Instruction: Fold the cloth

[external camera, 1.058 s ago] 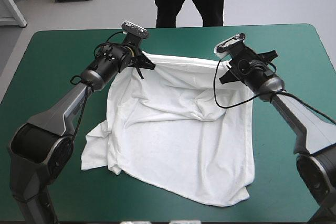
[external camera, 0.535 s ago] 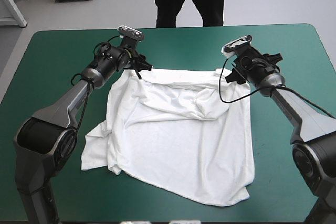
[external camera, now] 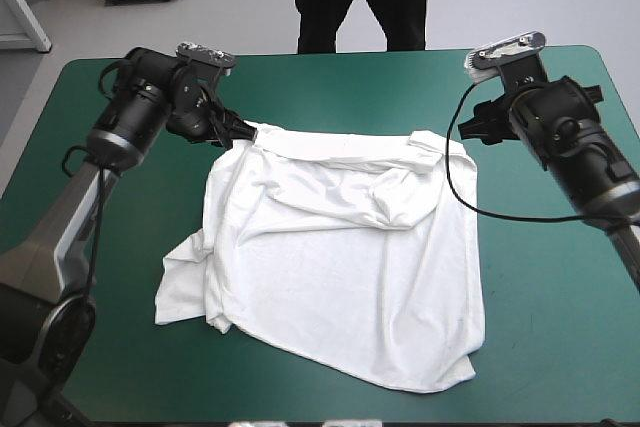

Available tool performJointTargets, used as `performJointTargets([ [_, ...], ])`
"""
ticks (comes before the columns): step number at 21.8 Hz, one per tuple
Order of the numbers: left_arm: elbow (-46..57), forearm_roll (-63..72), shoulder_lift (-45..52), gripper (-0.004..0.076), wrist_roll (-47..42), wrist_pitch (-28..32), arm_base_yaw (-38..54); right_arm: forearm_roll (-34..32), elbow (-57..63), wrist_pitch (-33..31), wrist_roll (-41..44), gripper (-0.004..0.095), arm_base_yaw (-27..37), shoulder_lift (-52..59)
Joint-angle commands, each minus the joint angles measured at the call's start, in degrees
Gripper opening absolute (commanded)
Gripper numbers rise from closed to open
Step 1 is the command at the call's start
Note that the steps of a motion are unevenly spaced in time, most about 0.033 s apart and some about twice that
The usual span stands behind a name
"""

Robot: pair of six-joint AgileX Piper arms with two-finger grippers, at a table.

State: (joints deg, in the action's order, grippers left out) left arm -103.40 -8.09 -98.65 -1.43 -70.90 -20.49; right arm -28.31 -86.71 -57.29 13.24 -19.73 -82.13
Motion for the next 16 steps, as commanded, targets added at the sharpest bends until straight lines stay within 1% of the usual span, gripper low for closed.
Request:
performJointTargets([
  [1, -0.4, 5.3, 7.6, 0.0257, 1.4, -2.9, 0.0, 3.5, -1.7, 0.8, -3.6, 0.0677, 0.3, 5.8],
  [3, 3.8, 5.7, 13.0, 0.0280, 1.1, -3.0, 0.0, 8.1, -1.3, 0.2, -6.1, 0.0677, 0.3, 9.9],
  [4, 5.7, 5.3, 14.6, 0.0291, 1.1, -3.0, 0.0, 8.9, -1.2, 0.0, -6.5, 0.0677, 0.3, 11.0],
  [7, 15.6, 4.9, 20.3, 0.0356, 1.1, -3.0, 0.0, 10.2, 1.1, -0.1, -7.2, 0.0675, 0.3, 16.9],
  [11, 26.2, 3.9, 21.3, 0.0361, 1.7, -2.2, 0.0, 10.7, 5.9, -0.5, -8.0, 0.0675, -1.7, 22.7],
  [15, 30.7, 2.7, 19.3, 0.0366, 3.1, 0.8, 0.0, 10.6, 8.2, -2.4, -8.1, 0.0675, -3.8, 23.8],
  [16, 31.3, 1.9, 18.5, 0.0379, 3.3, 1.2, 0.0, 10.3, 8.4, -2.7, -8.1, 0.0675, -4.4, 23.8],
])
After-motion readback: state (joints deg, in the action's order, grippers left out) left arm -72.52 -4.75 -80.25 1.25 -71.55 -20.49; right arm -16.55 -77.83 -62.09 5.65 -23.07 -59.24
